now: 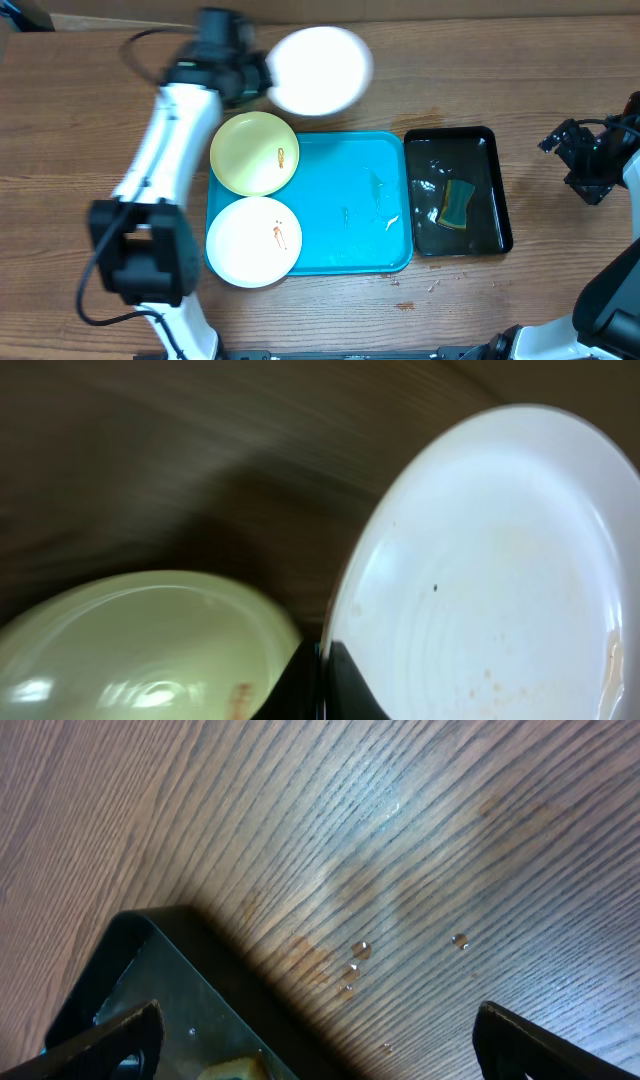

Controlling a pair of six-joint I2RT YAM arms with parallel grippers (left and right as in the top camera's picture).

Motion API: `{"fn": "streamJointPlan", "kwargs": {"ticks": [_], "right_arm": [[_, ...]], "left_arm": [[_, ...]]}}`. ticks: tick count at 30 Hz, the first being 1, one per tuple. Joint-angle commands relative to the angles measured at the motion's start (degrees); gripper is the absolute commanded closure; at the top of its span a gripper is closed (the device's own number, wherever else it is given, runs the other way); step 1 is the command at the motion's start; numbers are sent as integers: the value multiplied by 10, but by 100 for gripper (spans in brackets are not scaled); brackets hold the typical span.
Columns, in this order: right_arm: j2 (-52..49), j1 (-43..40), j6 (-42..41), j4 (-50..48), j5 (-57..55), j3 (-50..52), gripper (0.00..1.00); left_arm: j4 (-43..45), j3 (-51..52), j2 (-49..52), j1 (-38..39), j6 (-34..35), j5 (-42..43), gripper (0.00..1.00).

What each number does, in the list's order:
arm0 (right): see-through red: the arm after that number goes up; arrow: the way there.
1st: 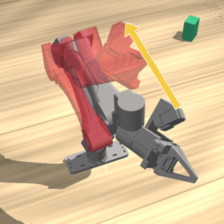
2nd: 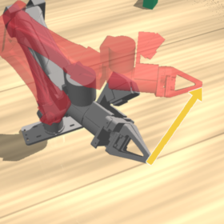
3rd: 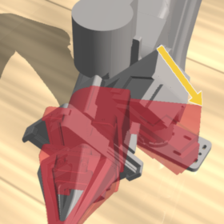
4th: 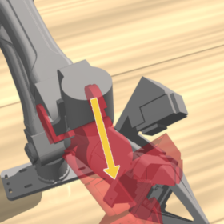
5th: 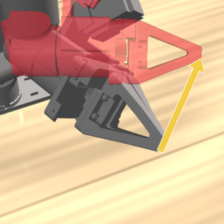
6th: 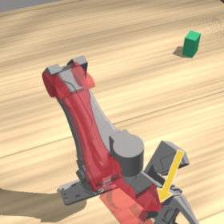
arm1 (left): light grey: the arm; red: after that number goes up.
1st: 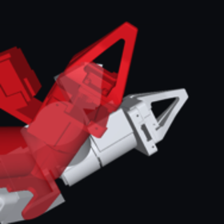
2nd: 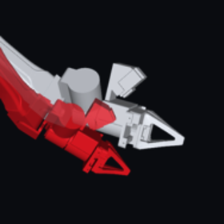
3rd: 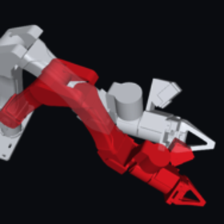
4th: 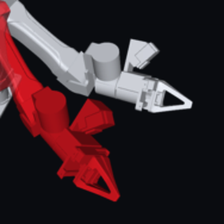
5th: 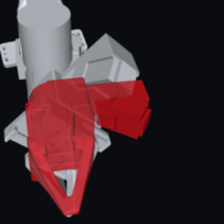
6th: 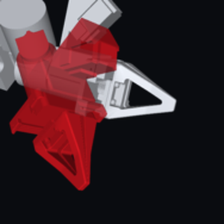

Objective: Clean dirty plates on tray and stack at the side
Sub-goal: 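Lift the white plate with left gripper and place it left of tray, then move left gripper back toward the yellow plate on the blue tray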

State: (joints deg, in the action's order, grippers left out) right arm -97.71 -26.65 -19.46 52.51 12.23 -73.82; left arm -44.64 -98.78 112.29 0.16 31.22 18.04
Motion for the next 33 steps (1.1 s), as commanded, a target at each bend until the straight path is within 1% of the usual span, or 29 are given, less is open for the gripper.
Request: {"fn": "streamJointPlan", "kwargs": {"ticks": [1,3,5,7,10,12,14,17,20,24,28,29,31,32,33], "right_arm": [[0,-1,-1,-3,3,-10,0],[0,-1,-1,-3,3,-10,0],[0,-1,-1,-3,3,-10,0],[0,-1,-1,-3,3,-10,0],[0,-1,-1,-3,3,-10,0],[0,-1,-1,-3,3,-10,0],[0,-1,-1,-3,3,-10,0],[0,-1,-1,-3,3,-10,0],[0,-1,-1,-3,3,-10,0],[0,-1,-1,-3,3,-10,0],[0,-1,-1,-3,3,-10,0],[0,-1,-1,-3,3,-10,0],[0,-1,-1,-3,3,-10,0],[0,-1,-1,-3,3,-10,0],[0,-1,-1,-3,3,-10,0]], "left_arm": [[-49,-12,-31,-106,22,57,96],[-79,-12,-31,-172,14,52,96],[-106,-11,-31,-223,13,23,96],[-138,-9,-31,-268,14,-29,96],[-160,2,-31,-310,13,-120,96],[-164,15,-30,-325,13,-165,96],[-159,35,-29,-332,13,-193,96],[-121,74,-29,-332,13,-226,96],[-81,115,-29,-332,13,-245,96],[-39,155,-29,-332,4,-245,96],[-27,170,-29,-332,3,-244,96],[-26,170,-29,-331,-5,-242,92],[-27,163,-29,-331,-35,-222,79],[-29,157,-29,-331,-53,-204,70],[-36,148,-30,-331,-65,-187,65]]}}
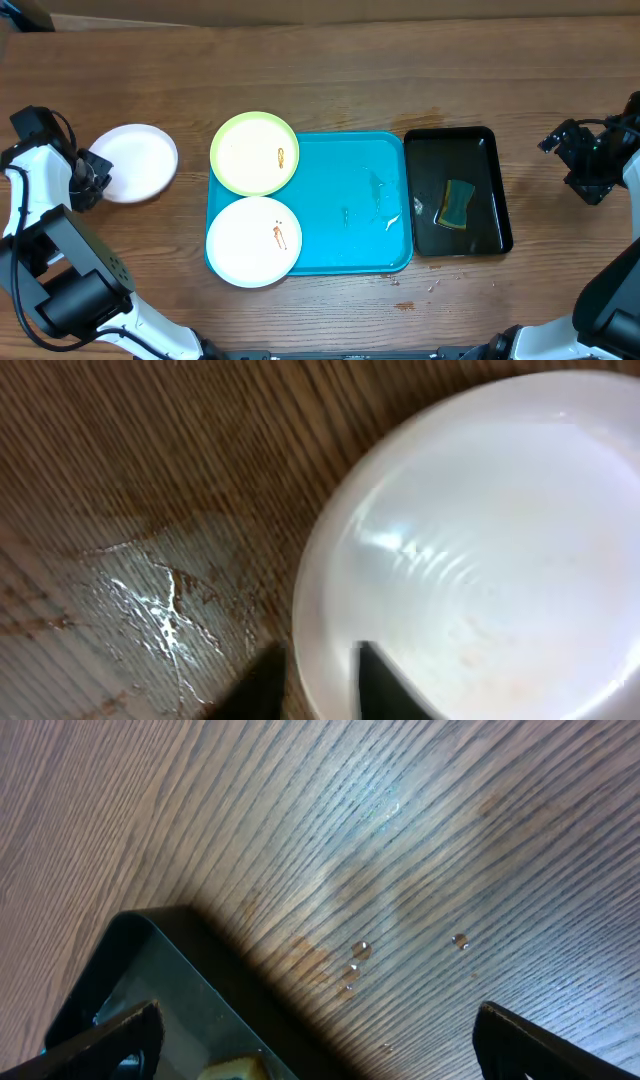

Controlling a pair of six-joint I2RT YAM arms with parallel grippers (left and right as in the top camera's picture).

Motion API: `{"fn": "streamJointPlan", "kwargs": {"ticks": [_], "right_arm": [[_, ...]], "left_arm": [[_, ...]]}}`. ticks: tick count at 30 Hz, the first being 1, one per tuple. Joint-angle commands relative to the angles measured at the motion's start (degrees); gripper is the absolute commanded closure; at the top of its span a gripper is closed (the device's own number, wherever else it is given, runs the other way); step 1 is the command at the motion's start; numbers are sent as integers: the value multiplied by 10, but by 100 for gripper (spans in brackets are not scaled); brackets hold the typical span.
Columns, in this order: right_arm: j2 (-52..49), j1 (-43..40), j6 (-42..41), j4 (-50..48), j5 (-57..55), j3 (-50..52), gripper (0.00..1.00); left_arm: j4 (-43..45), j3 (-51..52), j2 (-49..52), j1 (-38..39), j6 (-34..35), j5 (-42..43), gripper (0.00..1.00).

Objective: Clean dirty plates on tray and stack at the side
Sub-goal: 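Move left gripper back toward the yellow plate on the blue tray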

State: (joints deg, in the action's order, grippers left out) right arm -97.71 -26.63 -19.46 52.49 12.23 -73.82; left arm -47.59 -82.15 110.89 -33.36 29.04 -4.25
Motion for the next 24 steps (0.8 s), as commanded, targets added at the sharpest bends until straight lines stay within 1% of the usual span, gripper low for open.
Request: {"fn": "streamJointPlan", "kwargs": {"ticks": [1,2,4,8,11,13,17,21,24], "right_arm": [[0,-1,-1,-2,3,-10,0],[0,-1,-1,-2,3,-10,0],[0,-1,-1,-2,3,-10,0],[0,-1,-1,-2,3,-10,0],[0,-1,-1,-2,3,-10,0],[0,-1,-1,-2,3,-10,0],[0,-1,-1,-2,3,-10,0],[0,-1,-1,-2,3,-10,0],[0,-1,-1,-2,3,-10,0]], "left_arm": [[-21,-33,-16,4,-51,56,62],[-35,-49,-16,4,-56,73,60],[-72,-89,-18,4,-73,112,60],[-147,-164,-24,16,-139,203,59],[-202,-193,-25,39,-178,256,58],[-243,-195,-25,61,-179,256,59],[-316,-184,-25,116,-190,226,63],[-359,-158,-25,195,-203,212,65],[-375,-133,-25,256,-196,203,67]]}}
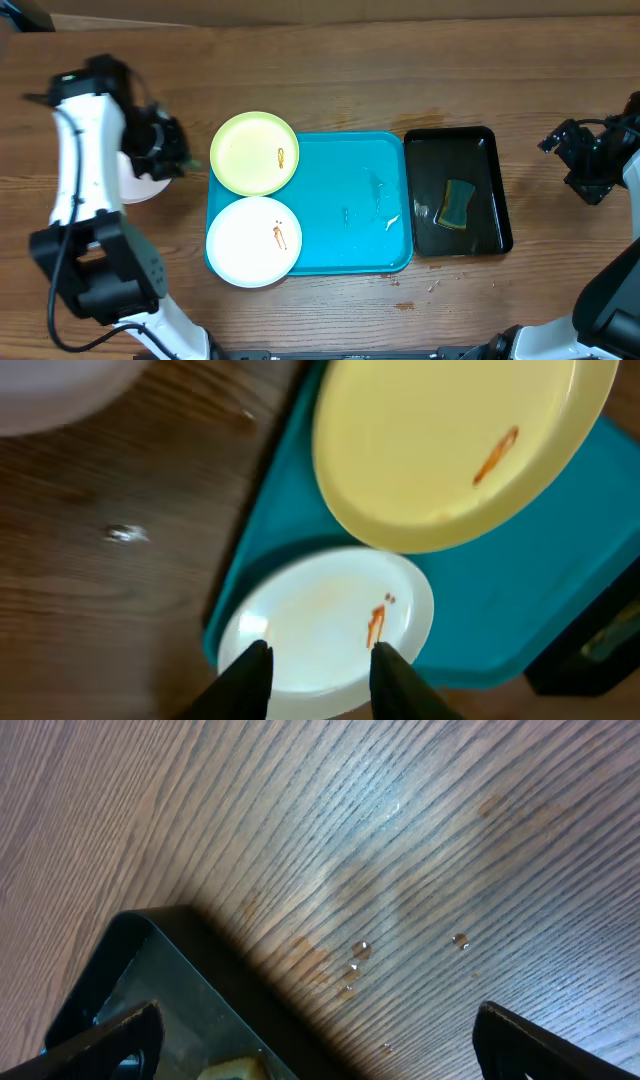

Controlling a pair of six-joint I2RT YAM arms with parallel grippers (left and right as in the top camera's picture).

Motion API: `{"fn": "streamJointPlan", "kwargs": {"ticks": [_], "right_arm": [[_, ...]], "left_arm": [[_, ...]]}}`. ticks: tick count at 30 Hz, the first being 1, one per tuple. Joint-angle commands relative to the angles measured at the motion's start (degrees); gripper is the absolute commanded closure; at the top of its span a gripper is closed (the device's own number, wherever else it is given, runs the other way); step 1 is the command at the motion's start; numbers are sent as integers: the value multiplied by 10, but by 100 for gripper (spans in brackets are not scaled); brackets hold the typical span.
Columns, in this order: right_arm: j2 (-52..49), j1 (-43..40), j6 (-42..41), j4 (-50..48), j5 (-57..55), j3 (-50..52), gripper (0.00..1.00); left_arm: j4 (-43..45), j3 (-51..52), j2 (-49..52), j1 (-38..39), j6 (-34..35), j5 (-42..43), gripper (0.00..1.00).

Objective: Clean dirty plates on tray and stack at the side
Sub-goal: 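Move left gripper back toward the yellow plate on the blue tray, then grip the yellow plate's left rim with left gripper and slide it right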

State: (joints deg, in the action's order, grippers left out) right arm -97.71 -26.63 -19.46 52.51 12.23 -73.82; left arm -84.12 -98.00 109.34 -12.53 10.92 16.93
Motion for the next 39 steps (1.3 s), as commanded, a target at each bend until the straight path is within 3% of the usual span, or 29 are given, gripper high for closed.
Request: {"fn": "streamJointPlan", "kwargs": {"ticks": [1,7,15,18,21,28,33,36,39], "right_arm": [[0,-1,-1,-3,3,-10,0],[0,-1,-1,-3,3,-10,0],[0,-1,-1,-3,3,-10,0],[0,-1,-1,-3,3,-10,0],[0,-1,-1,-3,3,-10,0],[0,-1,-1,-3,3,-10,0],[0,-1,-1,-3,3,-10,0],[0,-1,-1,-3,3,-10,0],[0,-1,-1,-3,3,-10,0]], "left_arm": [[-12,37,-9,72,-14,-9,68],[2,103,-9,205,53,-13,70],[94,125,-9,374,210,-101,73],[106,125,-9,414,285,-150,60],[113,125,-9,433,308,-159,60],[123,123,-9,413,304,-219,65],[137,95,-9,313,160,-198,72],[135,63,-9,236,78,-204,82],[144,43,-9,162,51,-214,74]]}}
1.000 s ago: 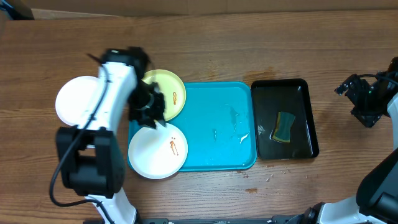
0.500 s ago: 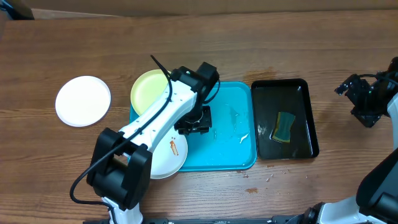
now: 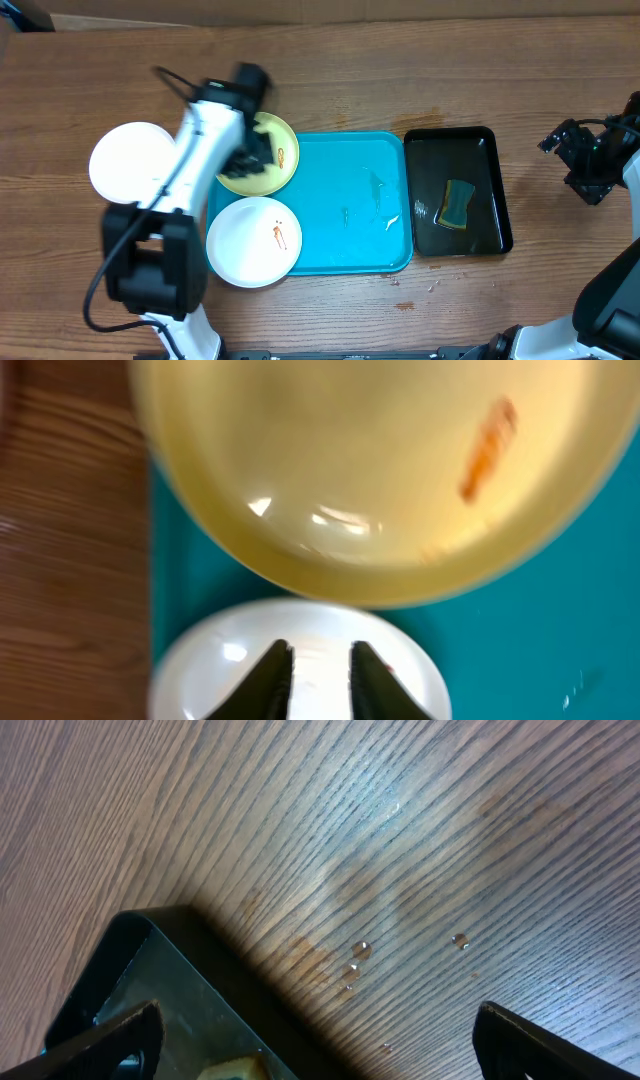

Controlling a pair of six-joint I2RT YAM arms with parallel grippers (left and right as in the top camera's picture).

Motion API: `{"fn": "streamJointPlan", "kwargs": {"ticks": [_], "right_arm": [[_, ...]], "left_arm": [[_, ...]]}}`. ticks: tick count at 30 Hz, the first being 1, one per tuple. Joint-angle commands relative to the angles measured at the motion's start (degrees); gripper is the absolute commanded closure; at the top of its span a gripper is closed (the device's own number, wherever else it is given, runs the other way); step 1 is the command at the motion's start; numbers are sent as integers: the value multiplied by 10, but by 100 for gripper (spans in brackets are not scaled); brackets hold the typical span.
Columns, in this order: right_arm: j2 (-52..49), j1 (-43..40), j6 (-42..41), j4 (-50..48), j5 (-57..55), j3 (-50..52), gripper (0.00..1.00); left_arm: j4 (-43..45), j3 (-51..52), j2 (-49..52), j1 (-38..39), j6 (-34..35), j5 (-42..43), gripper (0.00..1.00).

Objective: Clean dirty plates on tray and stack at the side
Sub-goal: 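Grip the yellow plate's left rim with left gripper and slide it right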

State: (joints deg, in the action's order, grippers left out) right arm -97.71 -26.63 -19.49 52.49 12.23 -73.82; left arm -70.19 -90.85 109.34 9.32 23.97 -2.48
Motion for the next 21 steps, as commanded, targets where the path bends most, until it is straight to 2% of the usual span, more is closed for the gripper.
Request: {"fn": "streamJointPlan", "kwargs": {"ticks": [1,4,5,7,13,21], "right_arm": [[0,-1,-1,-2,3,-10,0],[0,-1,-1,-2,3,-10,0],[0,-1,-1,-2,3,-10,0],[0,-1,-1,-2,3,-10,0],[0,-1,-1,-2,3,-10,0],[0,-1,-1,-2,3,-10,0]], "left_arm": [[10,-30,-9,-77,-89,-12,70],[30,-28,-7,-125,-181,35,63],[35,-27,-6,-136,-195,43,51],[48,-24,-3,-153,-198,46,45],[105,3,1,-165,-215,51,50],[193,69,1,-149,-242,49,50]]}}
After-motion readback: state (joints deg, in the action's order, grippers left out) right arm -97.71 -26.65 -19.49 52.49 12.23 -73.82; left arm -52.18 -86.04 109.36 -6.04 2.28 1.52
